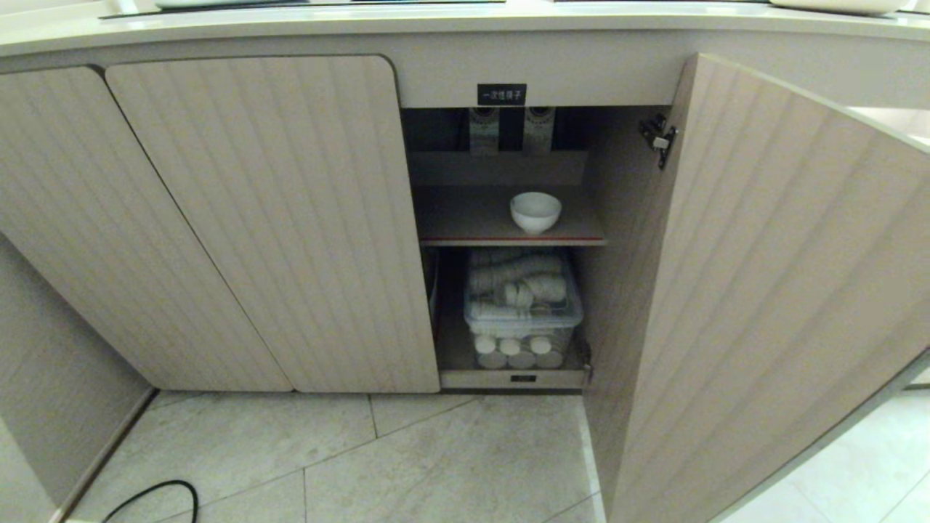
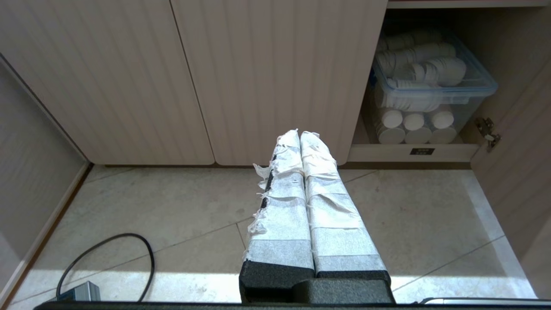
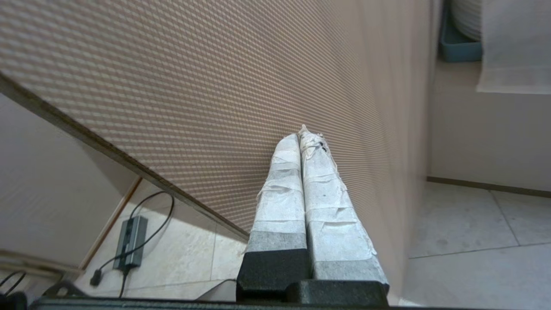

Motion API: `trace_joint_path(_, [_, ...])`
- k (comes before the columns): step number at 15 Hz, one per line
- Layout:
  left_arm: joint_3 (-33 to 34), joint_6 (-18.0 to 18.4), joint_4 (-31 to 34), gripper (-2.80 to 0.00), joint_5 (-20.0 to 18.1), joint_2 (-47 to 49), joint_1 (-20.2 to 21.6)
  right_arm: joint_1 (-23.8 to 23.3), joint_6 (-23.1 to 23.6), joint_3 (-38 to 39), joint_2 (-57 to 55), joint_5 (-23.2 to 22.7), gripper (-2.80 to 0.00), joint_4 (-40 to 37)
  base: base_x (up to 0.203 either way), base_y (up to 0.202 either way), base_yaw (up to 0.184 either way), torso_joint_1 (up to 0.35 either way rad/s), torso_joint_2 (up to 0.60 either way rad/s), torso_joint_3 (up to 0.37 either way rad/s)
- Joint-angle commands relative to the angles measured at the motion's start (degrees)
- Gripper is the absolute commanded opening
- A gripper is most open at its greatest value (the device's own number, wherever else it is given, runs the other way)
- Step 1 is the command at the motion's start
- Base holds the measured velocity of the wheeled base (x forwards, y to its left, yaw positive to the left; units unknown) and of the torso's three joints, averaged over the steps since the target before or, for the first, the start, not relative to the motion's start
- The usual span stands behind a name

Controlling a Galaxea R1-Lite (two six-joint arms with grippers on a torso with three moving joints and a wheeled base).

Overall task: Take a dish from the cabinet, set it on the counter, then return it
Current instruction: Close the cabinet door

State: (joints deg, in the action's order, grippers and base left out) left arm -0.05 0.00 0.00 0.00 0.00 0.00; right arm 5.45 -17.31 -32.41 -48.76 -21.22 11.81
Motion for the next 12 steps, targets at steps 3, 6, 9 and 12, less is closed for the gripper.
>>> trace_joint_path(3, [0.0, 0.0, 0.0, -2.80, 0.0, 0.0, 0.0, 2.2, -0.1, -1.6, -2.1, 0.0, -2.80, 0.1, 0.000, 0.000, 0.000, 0.000, 0.00, 0.000])
trace_joint_path(6, [0.0, 0.0, 0.0, -2.80, 0.0, 0.0, 0.0, 3.5, -0.2, -3.3, -3.8, 0.1, -2.80, 0.1, 0.000, 0.000, 0.000, 0.000, 0.00, 0.000])
trace_joint_path(9, [0.0, 0.0, 0.0, -2.80, 0.0, 0.0, 0.0, 4.5, -0.2, -4.7, -5.5, 0.1, -2.80, 0.1, 0.000, 0.000, 0.000, 0.000, 0.00, 0.000])
trace_joint_path(12, [0.0, 0.0, 0.0, -2.80, 0.0, 0.0, 0.0, 5.1, -0.1, -5.9, -7.3, 0.1, -2.80, 0.1, 0.000, 0.000, 0.000, 0.000, 0.00, 0.000])
